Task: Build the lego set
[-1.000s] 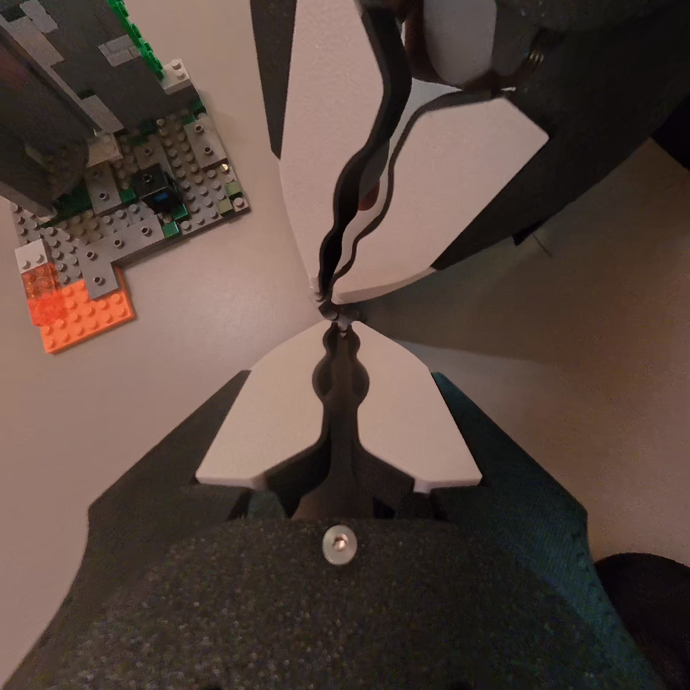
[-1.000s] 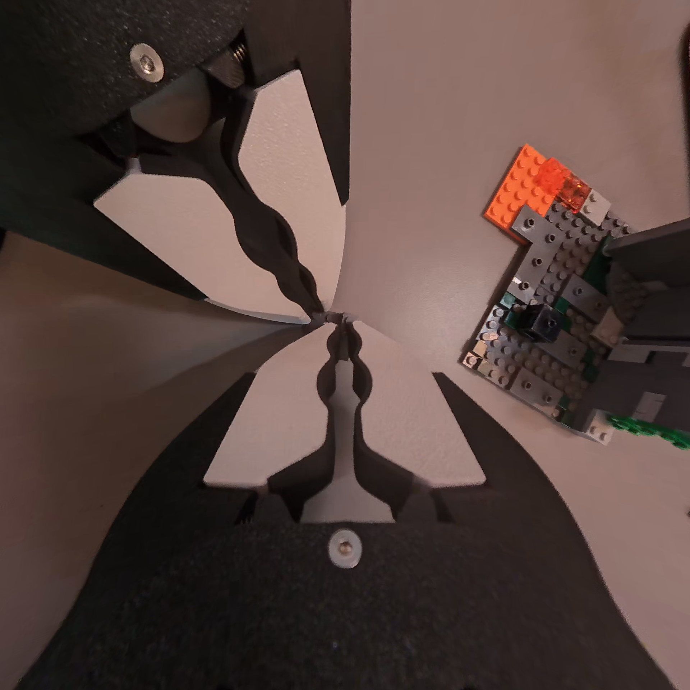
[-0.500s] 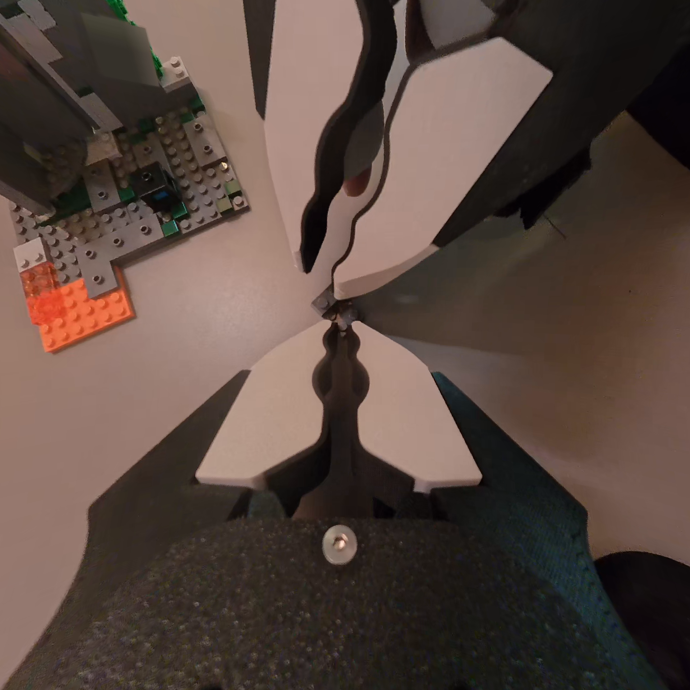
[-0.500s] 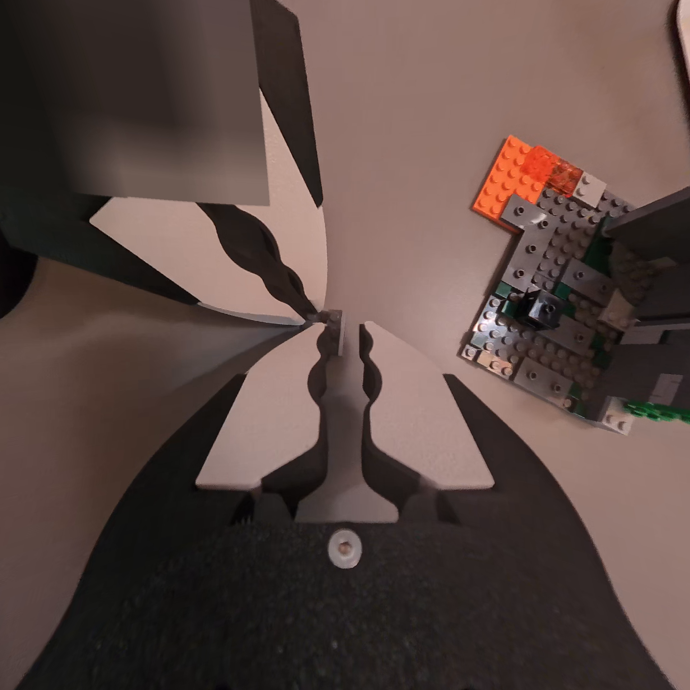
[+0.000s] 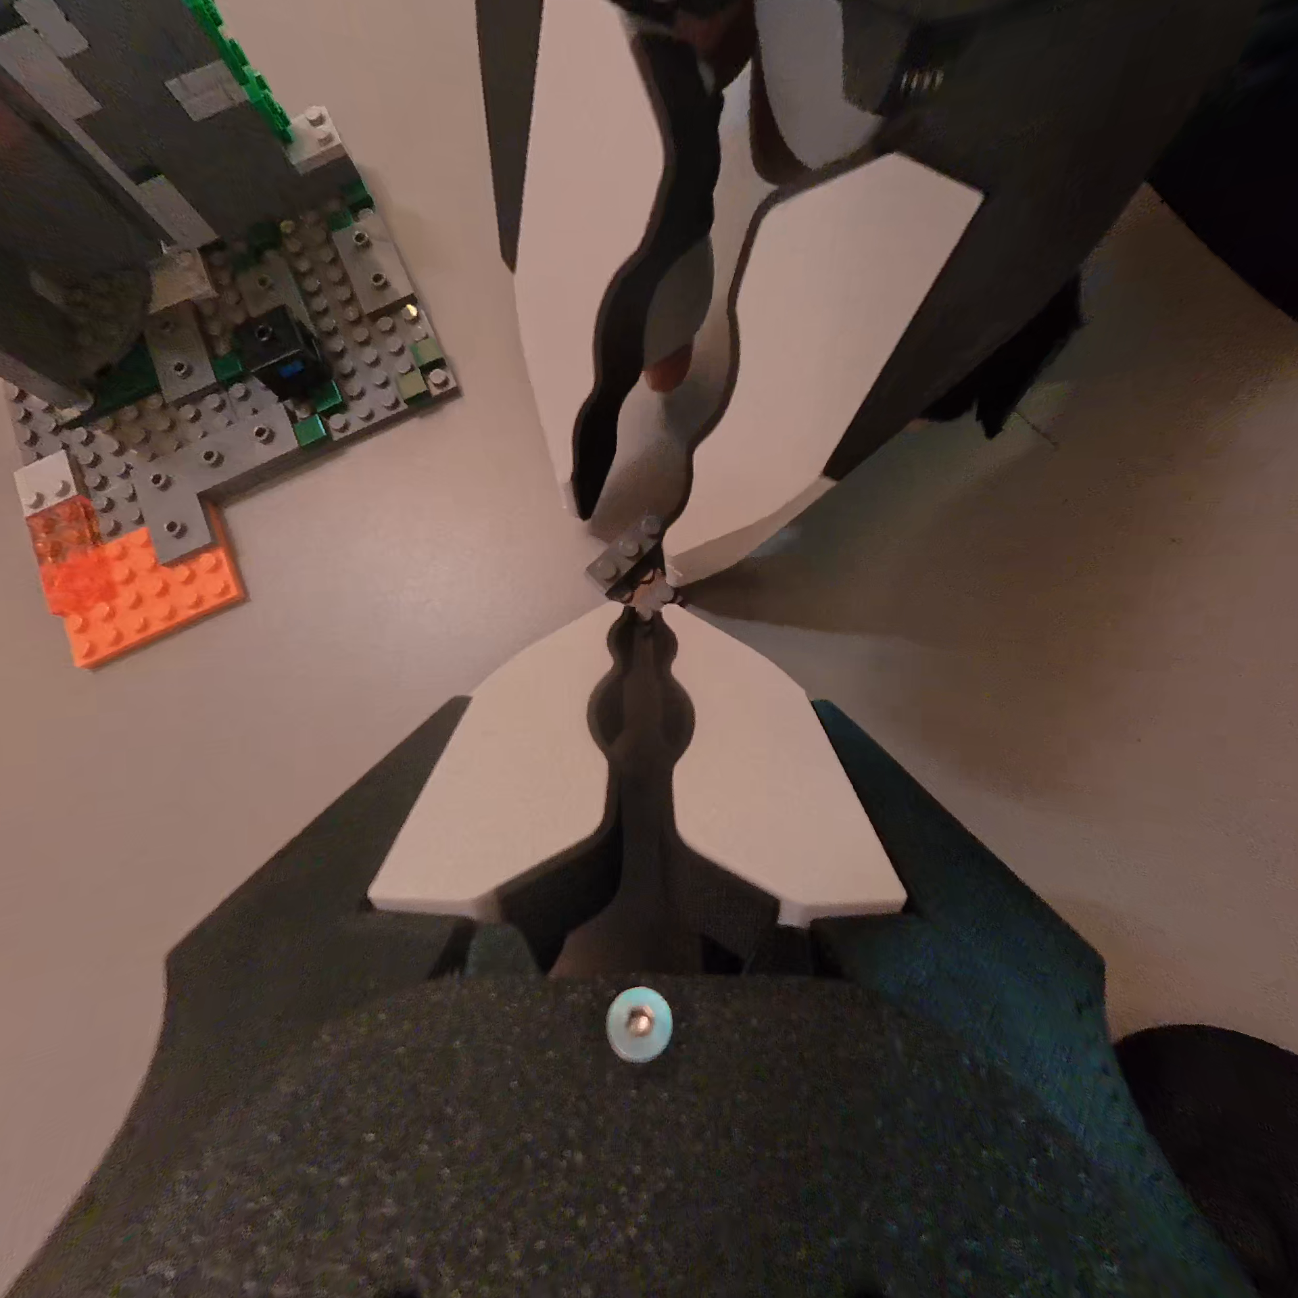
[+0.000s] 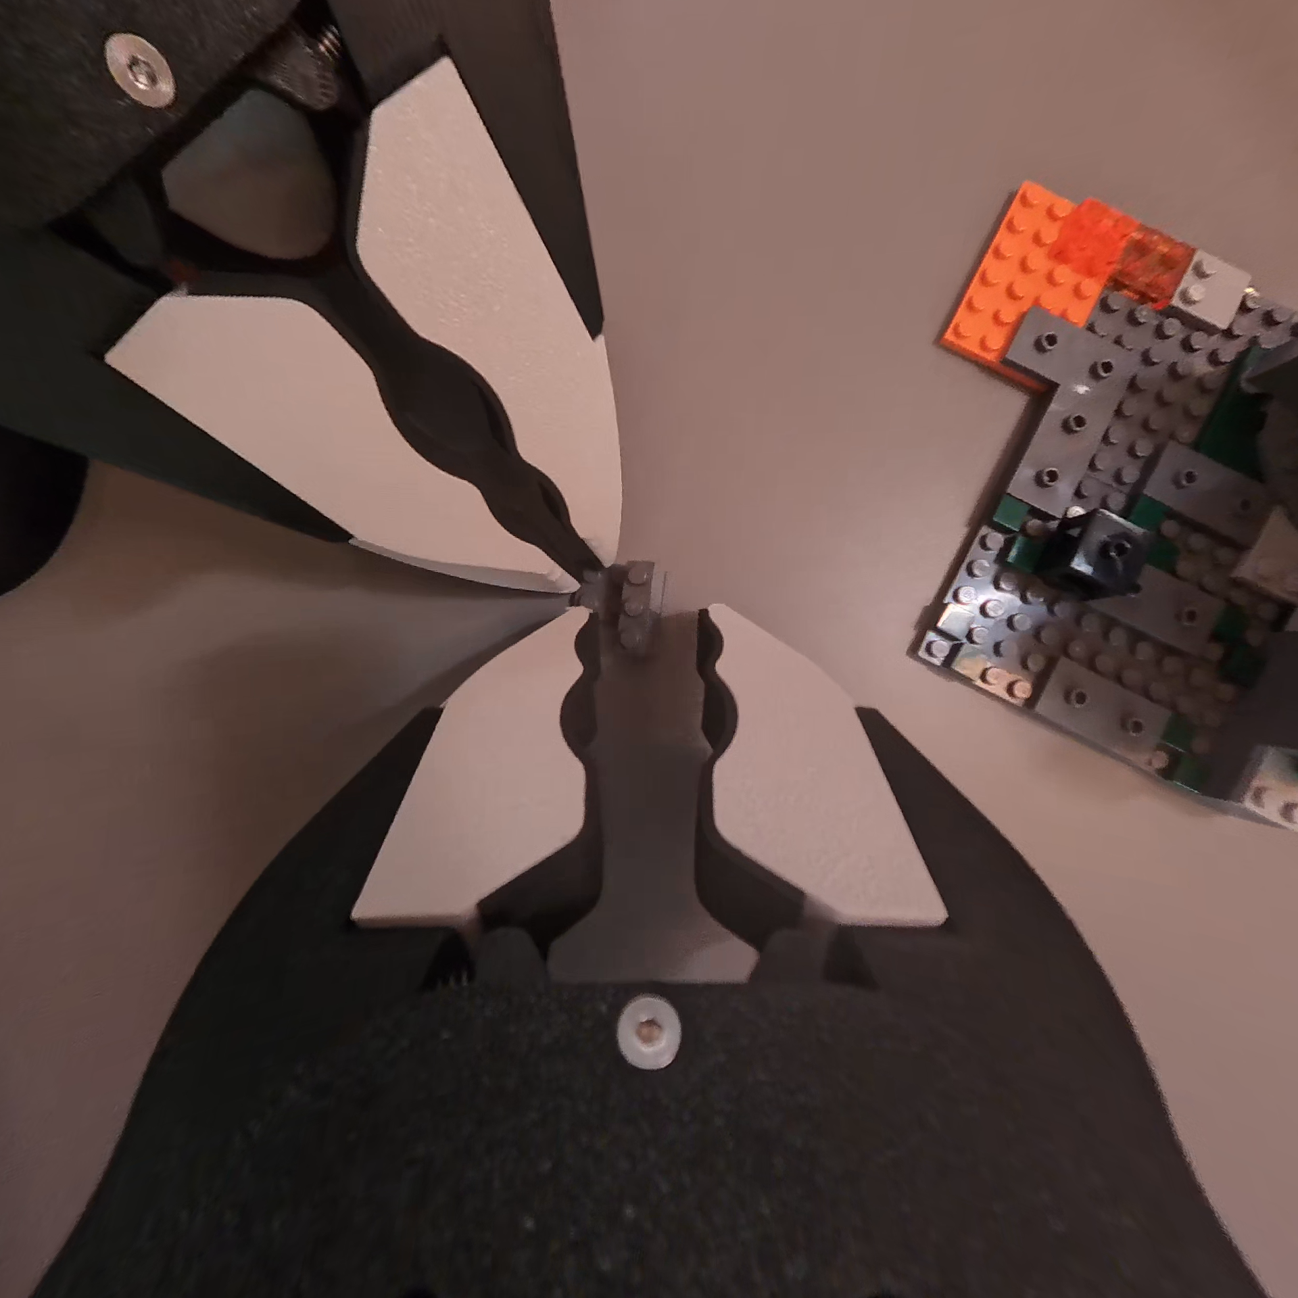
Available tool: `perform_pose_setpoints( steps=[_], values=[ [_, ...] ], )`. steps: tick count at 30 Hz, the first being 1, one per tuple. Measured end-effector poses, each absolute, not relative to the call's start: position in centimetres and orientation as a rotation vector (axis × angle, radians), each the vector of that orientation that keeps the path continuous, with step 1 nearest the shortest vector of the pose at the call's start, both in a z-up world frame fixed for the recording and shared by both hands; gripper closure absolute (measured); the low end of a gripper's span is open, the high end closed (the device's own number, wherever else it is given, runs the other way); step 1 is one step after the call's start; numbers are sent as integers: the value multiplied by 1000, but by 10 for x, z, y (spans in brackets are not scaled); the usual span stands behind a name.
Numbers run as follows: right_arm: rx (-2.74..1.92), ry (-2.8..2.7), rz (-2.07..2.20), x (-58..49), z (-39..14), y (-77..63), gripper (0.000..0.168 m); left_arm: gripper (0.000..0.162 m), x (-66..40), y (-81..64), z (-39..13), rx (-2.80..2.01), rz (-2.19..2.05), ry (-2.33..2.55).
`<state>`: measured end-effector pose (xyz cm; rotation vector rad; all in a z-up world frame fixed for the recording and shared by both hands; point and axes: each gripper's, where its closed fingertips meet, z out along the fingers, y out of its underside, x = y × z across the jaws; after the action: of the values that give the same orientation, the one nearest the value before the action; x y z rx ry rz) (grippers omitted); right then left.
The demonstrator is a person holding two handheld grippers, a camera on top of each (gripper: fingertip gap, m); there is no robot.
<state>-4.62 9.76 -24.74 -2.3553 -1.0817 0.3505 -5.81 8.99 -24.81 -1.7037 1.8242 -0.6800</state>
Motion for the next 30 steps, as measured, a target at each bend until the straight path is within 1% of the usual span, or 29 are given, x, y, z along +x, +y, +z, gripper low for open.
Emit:
perform_pose_setpoints(
  steps=[2, 7, 14, 20, 24, 30],
  values=[
    [-2365, -1082, 372, -48, -249, 96, 141, 157, -58, 90, -248, -1704, -681, 1826],
    [-2387, -1092, 396, -53, -250, 93, 130, 157, -59, 88, -248, -1721, -718, 1825],
    [-2396, -1090, 317, -55, -251, 91, 129, 156, -60, 85, -247, -1738, -765, 1821],
    [-2368, -1084, 332, -61, -251, 89, 140, 154, -70, 96, -230, -1752, -807, 1733],
    [-2360, -1081, 338, -61, -251, 91, 148, 154, -74, 100, -231, -1763, -794, 1722],
    [-2359, -1082, 347, -61, -251, 92, 150, 155, -74, 99, -236, -1787, -792, 1734]
  ],
)
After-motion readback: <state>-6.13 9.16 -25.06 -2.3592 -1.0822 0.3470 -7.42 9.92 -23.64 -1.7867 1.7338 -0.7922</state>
